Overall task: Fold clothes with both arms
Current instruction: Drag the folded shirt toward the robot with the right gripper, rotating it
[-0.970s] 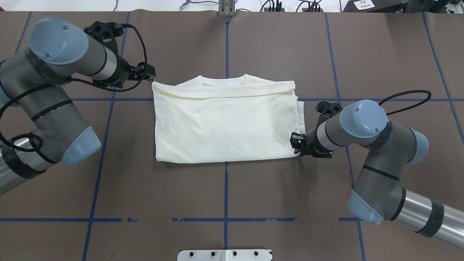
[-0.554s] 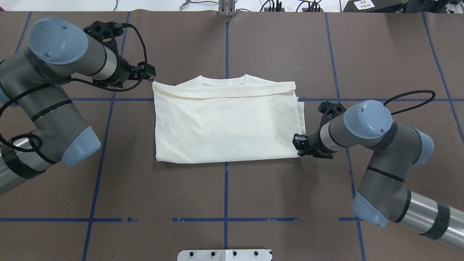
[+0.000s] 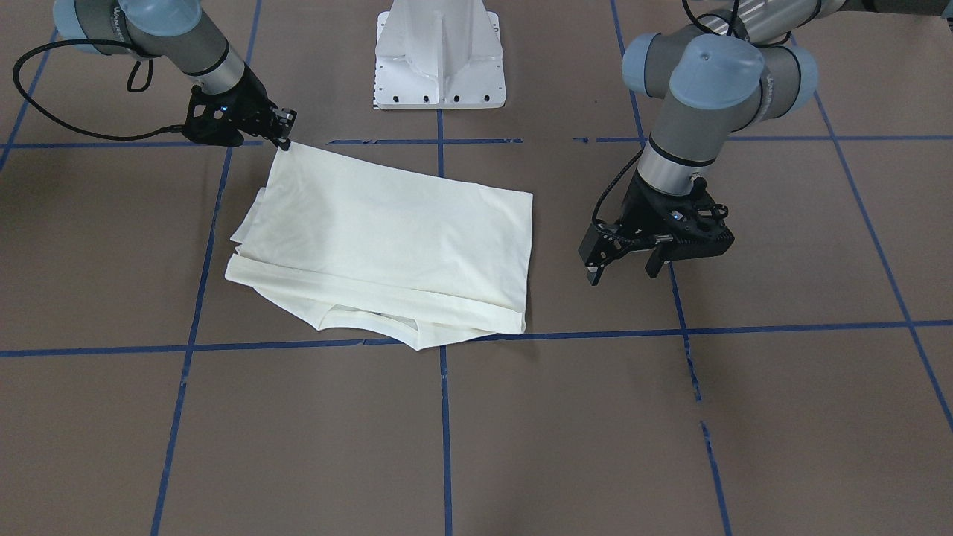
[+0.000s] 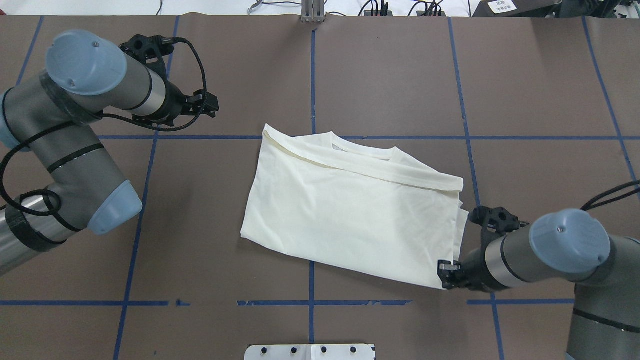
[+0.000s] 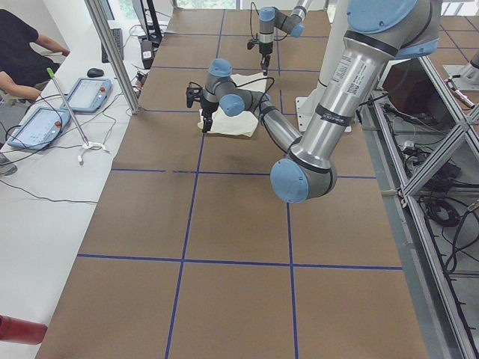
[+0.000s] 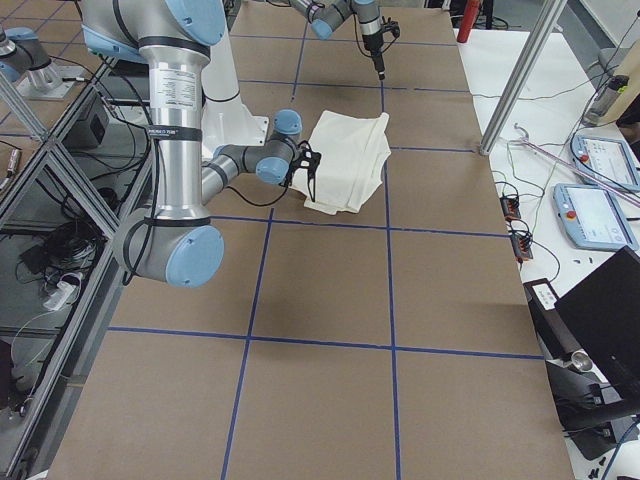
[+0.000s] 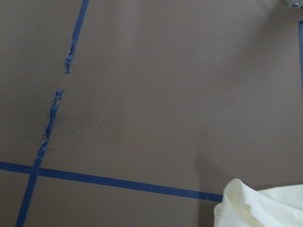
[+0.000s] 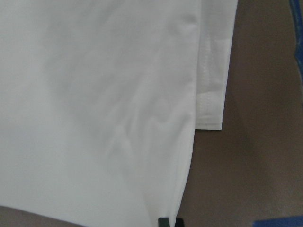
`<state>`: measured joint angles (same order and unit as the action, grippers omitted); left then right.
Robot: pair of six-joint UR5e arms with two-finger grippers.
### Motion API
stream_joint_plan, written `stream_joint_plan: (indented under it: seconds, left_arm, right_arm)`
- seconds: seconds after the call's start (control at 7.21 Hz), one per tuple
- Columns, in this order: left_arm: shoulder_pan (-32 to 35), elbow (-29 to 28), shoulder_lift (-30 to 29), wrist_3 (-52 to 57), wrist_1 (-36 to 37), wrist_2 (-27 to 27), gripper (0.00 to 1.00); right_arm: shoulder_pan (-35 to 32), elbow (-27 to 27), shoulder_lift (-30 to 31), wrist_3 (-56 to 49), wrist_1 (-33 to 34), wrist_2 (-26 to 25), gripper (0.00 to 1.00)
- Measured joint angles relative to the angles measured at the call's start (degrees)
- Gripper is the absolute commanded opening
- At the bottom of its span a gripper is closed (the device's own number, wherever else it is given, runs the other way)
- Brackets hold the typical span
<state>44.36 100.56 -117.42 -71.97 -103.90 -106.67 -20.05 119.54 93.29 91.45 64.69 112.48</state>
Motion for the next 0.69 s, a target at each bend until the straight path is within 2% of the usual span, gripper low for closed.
stream_joint_plan:
  seconds: [0.14, 0.28, 0.42, 0.69]
  left_arm:
    - [-1.0, 0.0, 0.0, -1.1, -0.1, 0.1, 1.0]
    - [-1.9, 0.0, 0.0, -2.2, -0.2, 0.2, 1.0]
    - [-2.8, 0.0, -0.1, -3.3, -0.3, 0.4, 1.0]
    - [-3.9, 0.2, -0.3, -4.8, -0.3, 0.6, 1.0]
  right_arm:
    - [3.4, 1.0, 2.3, 0.2, 0.0, 0.4, 0.0]
    - [6.3, 1.9, 4.1, 0.5, 0.0, 0.8, 0.18]
    - [8.5, 2.8, 5.1, 1.3, 0.0, 1.2, 0.99]
    - [9.9, 4.8, 5.7, 2.9, -0.1, 1.6, 1.0]
